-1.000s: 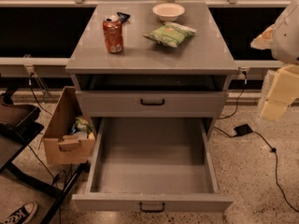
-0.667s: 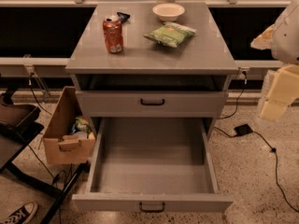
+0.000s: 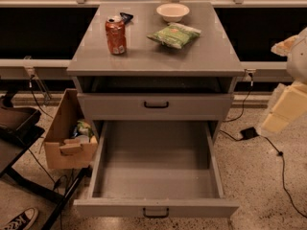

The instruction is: Place green jalapeno chip bag into middle drawer

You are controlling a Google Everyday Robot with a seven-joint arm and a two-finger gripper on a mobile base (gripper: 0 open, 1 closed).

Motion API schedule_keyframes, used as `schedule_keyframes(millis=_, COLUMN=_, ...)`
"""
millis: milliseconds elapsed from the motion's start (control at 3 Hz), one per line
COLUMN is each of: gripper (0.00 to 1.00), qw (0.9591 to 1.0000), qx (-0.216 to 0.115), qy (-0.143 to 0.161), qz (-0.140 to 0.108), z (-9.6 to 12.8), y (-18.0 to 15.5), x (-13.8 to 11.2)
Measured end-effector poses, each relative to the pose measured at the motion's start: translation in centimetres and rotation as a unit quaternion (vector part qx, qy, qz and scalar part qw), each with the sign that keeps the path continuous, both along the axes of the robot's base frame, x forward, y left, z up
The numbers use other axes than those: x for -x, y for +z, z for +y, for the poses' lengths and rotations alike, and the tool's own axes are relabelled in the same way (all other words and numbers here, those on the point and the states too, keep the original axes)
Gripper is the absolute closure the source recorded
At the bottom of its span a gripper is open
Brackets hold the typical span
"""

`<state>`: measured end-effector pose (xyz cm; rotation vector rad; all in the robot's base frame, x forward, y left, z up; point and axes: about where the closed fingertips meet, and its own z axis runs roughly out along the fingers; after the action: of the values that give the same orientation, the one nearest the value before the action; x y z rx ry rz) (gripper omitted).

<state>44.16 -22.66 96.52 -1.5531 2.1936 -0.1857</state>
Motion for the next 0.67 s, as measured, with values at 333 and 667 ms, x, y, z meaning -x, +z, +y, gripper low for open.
schedule_keyframes(millis=333, gripper=0.00, qw=0.9978, qx=-0.030, qy=-0.003, qz=-0.058, z=-0.7, y=-0.8, x=-3.2)
schedule_keyframes(millis=667, gripper=0.00, qw=0.9874, qx=-0.065, qy=0.021, qz=-0.143, z=-0.5, y=0.5, x=-9.4)
